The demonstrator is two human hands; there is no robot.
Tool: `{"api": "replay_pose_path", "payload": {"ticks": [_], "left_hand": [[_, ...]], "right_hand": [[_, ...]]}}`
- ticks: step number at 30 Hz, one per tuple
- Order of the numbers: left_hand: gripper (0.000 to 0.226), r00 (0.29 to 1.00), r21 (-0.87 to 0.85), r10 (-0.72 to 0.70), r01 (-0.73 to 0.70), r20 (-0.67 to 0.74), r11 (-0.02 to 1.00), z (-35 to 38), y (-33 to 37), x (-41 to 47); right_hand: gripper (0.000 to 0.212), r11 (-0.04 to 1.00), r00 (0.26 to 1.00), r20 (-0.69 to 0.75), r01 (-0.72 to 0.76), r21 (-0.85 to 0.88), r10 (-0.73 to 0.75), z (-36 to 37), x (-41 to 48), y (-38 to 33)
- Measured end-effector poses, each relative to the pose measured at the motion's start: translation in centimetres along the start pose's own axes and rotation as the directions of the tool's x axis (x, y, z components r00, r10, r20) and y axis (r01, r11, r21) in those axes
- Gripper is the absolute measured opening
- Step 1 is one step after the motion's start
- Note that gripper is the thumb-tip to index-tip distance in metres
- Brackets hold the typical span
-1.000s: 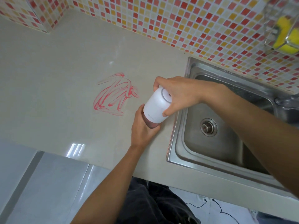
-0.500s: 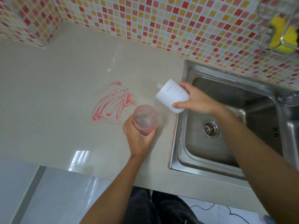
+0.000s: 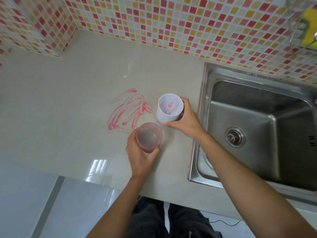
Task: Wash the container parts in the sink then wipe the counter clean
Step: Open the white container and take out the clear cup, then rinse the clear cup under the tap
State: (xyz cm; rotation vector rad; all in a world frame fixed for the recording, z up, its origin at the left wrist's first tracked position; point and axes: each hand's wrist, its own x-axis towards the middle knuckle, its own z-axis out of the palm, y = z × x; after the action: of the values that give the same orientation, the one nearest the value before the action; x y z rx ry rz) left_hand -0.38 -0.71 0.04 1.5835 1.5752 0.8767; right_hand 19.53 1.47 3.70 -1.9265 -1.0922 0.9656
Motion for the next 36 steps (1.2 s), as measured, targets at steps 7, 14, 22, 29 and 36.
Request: {"api": "replay_pose_path", "payload": {"ticks": [7, 14, 22, 29, 36], "left_hand": [[0.082, 0.996, -0.063, 0.035, -0.030, 0.079, 0.998, -0.9, 1.2, 0.0], [0.080, 0.942, -0.111, 0.178, -0.152, 0.285, 0.982, 1.9, 3.8, -1.7], [0.054, 0.698, 0.026, 0.532, -0.617, 0.480, 0.787, 9.4, 8.4, -6.4], [0.077, 0.463, 0.251, 0.658, -0.884, 0.594, 0.395, 15.3, 10.7, -9.4], [0.080, 0.538, 0.494, 0.438, -0.841, 0.720, 0.220, 20.0, 12.2, -10.1]], "right_hand": [[0.096, 0.988, 0.993, -0.001, 0.114, -0.105, -0.115, 0.0, -0.4, 0.2], [0.058, 0.955, 0.907, -0.417, -0.073, -0.289, -0.057, -3.2, -8.1, 6.9], [0.054, 0.771, 0.875, -0.457, -0.400, -0.495, 0.160, -11.8, -19.9, 19.1], [0.071, 0.615, 0.890, -0.321, -0.455, -0.644, 0.323, -17.3, -19.7, 22.5], [0.078, 0.639, 0.910, -0.247, -0.411, -0.651, 0.334, -17.7, -19.4, 22.5]]}}
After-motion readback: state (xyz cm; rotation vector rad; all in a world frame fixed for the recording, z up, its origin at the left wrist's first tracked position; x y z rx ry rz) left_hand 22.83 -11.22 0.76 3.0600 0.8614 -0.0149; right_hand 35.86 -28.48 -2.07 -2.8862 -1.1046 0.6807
